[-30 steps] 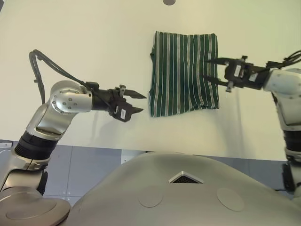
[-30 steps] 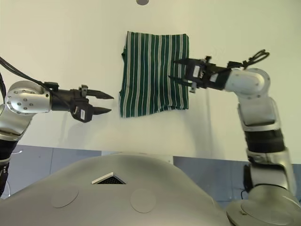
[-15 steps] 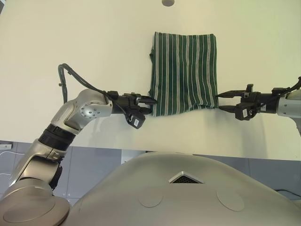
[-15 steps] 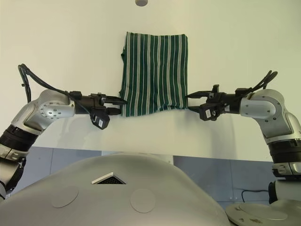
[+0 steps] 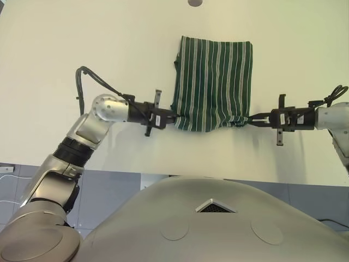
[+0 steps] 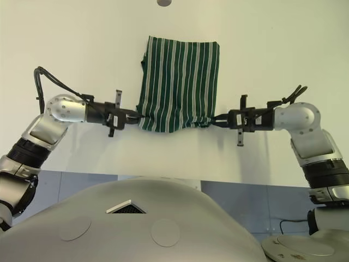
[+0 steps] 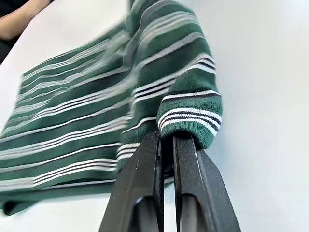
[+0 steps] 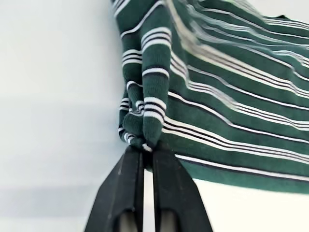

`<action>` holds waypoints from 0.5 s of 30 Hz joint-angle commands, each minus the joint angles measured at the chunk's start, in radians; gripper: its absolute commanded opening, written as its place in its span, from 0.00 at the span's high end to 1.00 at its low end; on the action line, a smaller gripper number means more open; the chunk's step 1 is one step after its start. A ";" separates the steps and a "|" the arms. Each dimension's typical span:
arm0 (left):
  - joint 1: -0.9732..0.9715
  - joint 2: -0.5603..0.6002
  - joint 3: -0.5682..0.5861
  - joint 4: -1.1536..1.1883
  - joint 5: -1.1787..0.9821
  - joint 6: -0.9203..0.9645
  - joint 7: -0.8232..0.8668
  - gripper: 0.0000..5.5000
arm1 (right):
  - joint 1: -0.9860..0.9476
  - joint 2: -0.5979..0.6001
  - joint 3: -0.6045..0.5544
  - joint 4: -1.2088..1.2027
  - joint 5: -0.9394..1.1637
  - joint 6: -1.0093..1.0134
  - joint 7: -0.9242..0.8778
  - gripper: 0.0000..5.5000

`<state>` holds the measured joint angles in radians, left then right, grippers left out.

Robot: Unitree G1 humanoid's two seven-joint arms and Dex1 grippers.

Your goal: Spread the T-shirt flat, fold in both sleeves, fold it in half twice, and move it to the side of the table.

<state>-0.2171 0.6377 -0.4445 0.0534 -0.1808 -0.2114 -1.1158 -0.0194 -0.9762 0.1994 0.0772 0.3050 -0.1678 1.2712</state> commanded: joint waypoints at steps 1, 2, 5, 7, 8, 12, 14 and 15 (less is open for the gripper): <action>-0.279 -0.089 0.117 0.223 -0.169 0.215 -0.111 0.99 | -0.309 0.021 -0.044 0.210 0.076 0.199 0.136 0.99; -0.372 -0.144 0.130 0.349 -0.170 0.239 -0.124 0.99 | -0.414 0.069 -0.036 0.318 0.063 0.234 0.155 0.99; -0.593 -0.260 0.161 0.707 -0.122 0.240 -0.122 0.99 | -0.667 0.213 0.002 0.597 -0.005 0.287 0.159 0.99; -0.676 -0.306 0.169 0.884 -0.078 0.215 -0.098 0.99 | -0.751 0.273 0.024 0.772 -0.076 0.292 0.126 0.99; -0.705 -0.335 0.162 0.966 -0.034 0.171 -0.054 0.99 | -0.774 0.295 0.024 0.852 -0.105 0.294 0.089 0.99; -0.762 -0.423 0.200 1.175 0.062 0.102 0.161 0.99 | -0.842 0.367 -0.004 1.060 -0.191 0.300 -0.103 0.99; -0.766 -0.441 0.248 1.225 0.065 0.121 0.235 0.93 | -0.837 0.382 -0.001 1.106 -0.239 0.282 -0.177 0.99; -0.768 -0.447 0.277 1.239 0.057 0.136 0.265 0.90 | -0.834 0.389 -0.014 1.120 -0.248 0.267 -0.224 0.99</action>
<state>-0.9556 0.1917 -0.2165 1.2607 -0.1241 -0.0981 -0.9040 -0.8299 -0.5946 0.2000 1.1646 0.0900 0.1185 1.1208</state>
